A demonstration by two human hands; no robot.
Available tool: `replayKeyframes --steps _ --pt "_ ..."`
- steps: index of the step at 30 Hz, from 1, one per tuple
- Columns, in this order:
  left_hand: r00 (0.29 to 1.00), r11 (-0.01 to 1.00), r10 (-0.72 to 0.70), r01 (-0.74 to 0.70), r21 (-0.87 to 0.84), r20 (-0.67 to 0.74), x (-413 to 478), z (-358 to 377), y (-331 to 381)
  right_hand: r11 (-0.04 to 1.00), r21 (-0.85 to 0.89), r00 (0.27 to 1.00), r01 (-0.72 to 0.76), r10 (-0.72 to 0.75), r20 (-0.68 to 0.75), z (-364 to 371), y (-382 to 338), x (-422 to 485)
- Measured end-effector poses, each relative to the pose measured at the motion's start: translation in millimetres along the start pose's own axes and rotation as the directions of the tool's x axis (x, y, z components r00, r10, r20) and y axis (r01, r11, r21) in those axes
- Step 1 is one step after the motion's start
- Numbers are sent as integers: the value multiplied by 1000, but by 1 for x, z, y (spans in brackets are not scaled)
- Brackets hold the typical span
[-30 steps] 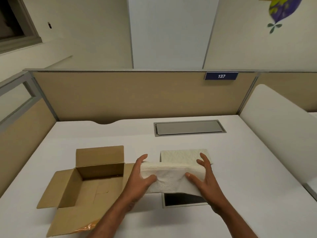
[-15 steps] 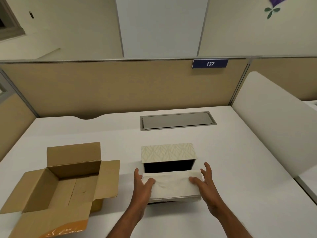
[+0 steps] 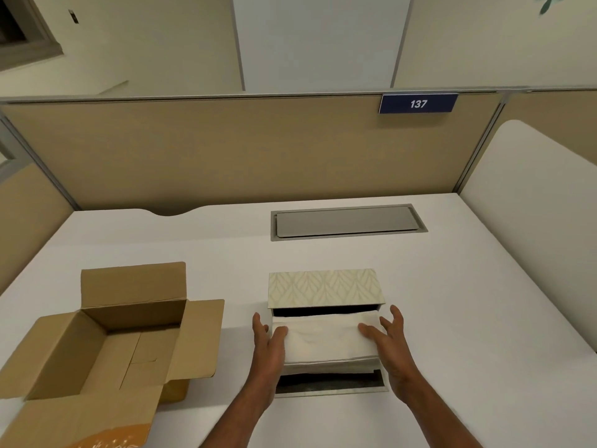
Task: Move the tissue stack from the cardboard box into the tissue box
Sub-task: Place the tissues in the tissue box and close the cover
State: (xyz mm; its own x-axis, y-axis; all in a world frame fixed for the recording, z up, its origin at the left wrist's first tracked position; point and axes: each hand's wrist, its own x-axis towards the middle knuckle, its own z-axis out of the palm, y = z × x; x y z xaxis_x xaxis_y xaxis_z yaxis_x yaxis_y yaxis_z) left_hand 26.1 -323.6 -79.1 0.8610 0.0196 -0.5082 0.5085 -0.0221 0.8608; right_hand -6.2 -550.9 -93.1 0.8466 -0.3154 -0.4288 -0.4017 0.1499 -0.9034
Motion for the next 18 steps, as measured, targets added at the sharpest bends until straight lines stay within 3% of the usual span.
replayKeyframes --steps 18 --pt "1000 1000 -17 17 4 -11 15 6 -2 1000 -11 998 -15 14 -64 7 5 16"
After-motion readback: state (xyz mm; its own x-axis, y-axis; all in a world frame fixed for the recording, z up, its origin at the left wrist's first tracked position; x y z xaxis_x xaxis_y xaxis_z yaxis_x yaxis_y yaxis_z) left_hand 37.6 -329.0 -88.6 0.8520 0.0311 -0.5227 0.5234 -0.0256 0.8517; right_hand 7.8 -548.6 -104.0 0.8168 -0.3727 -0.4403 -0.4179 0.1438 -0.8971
